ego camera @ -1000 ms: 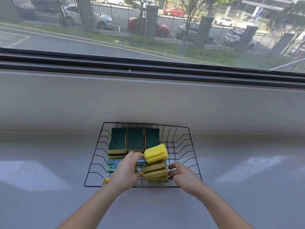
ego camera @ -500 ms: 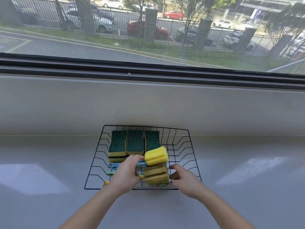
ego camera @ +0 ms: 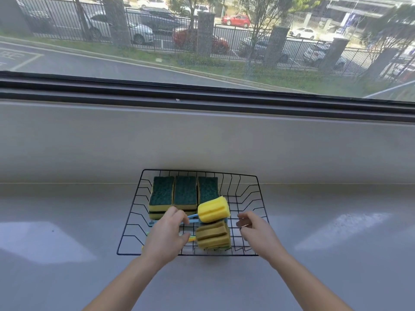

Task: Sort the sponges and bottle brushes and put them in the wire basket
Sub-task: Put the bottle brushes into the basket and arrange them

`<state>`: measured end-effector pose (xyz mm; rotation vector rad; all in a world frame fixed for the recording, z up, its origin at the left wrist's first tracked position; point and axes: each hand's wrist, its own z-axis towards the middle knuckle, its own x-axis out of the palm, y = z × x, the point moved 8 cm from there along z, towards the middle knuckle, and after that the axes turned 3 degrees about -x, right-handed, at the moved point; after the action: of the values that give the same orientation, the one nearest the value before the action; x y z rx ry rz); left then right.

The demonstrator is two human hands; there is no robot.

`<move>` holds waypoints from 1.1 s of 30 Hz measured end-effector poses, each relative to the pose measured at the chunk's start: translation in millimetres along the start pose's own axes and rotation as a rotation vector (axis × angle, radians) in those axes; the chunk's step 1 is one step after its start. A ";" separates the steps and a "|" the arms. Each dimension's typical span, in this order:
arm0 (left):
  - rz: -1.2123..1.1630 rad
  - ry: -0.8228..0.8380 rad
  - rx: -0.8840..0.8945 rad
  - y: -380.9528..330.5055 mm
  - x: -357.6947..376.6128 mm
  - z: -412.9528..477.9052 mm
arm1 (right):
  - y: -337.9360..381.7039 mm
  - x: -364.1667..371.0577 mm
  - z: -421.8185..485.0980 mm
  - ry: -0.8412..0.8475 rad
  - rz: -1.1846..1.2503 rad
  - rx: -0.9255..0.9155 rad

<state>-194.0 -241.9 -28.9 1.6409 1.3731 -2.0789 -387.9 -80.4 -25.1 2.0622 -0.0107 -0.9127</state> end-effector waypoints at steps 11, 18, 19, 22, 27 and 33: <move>0.153 0.191 -0.018 -8.9 26.0 9.2 | -8.2 0.5 4.9 -0.043 0.120 0.002; 0.084 0.163 -0.031 -6.1 22.5 5.2 | -2.7 -1.2 8.0 -0.054 0.130 -0.027; 0.059 0.145 -0.047 -2.8 20.2 4.1 | 2.1 -1.1 7.7 -0.052 0.118 -0.052; -0.039 -0.001 -0.081 8.8 2.5 1.4 | 20.2 4.6 5.1 0.004 0.047 -0.166; -0.048 -0.053 -0.114 14.8 -4.8 2.5 | 27.9 11.1 -2.9 0.003 -0.052 -0.259; 0.001 0.004 -0.087 12.3 6.0 1.5 | 26.3 20.4 -8.6 0.006 -0.091 -0.312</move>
<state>-189.8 -247.6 -40.7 1.6116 1.4417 -1.9867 -359.7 -97.5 -15.4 1.7866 0.2176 -0.9020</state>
